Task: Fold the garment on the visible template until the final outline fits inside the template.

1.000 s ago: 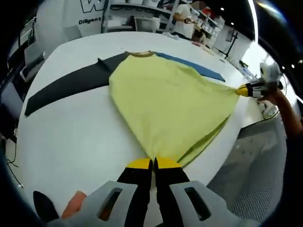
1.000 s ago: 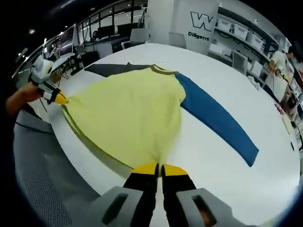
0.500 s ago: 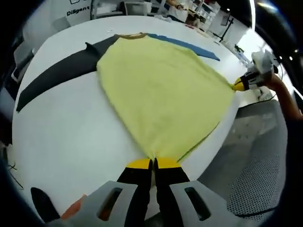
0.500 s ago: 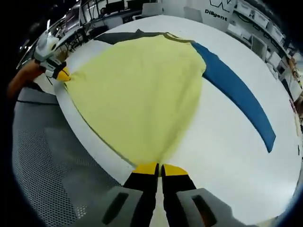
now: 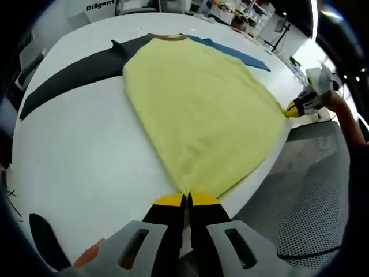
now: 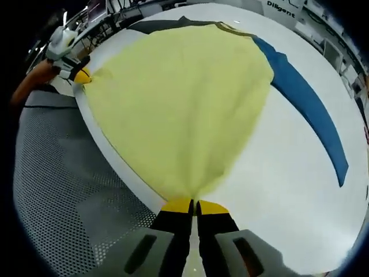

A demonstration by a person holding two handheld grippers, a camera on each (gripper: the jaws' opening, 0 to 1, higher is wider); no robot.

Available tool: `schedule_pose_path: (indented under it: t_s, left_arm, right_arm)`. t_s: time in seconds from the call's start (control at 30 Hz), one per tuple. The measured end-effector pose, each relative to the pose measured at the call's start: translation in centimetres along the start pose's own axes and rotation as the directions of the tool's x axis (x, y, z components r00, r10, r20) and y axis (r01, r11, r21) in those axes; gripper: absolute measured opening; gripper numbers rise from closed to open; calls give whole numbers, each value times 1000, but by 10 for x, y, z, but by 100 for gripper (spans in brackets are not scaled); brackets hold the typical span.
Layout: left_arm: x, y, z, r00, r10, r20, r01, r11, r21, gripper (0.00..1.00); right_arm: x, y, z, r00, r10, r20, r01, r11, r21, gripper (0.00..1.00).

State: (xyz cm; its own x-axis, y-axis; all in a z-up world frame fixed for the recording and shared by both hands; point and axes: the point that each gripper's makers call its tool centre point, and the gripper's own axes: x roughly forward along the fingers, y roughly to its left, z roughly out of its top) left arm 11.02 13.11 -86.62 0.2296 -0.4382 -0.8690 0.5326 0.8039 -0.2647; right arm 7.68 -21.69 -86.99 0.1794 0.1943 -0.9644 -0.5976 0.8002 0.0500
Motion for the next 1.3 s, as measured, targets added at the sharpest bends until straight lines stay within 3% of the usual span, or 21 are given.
schedule_pose_path:
  t_s: [0.13,0.23,0.63,0.83,1.07,1.3]
  left_arm:
    - [1,-1,-1,1000,10,7,-10,1000,10,0]
    - [0,-1,-3,999,32,-7,-31,994,100,2]
    - [-1,5,-3,993,112,-26,-107,982,154,15]
    - [-3,6,-4,994,105,-20,-102,987,124,23]
    - [-8,12,-6,992,124,-36,-120,987,107,27]
    - [-21,16,17,991,118,61,-121,992,40,26]
  right_arm:
    - [1,0,-1,1000,0,1,0,1000,1,0]
    - [2,1,-1,1000,-4,-6,4,1000,-8,0]
    - [2,0,-3,999,-32,-20,30,998,-54,0]
    - [-1,-1,-4,999,-32,-22,31,998,-50,5]
    - [-14,-10,-4,998,-57,4,57,998,-28,4]
    - [-28,-26,11,990,-103,97,100,994,32,4]
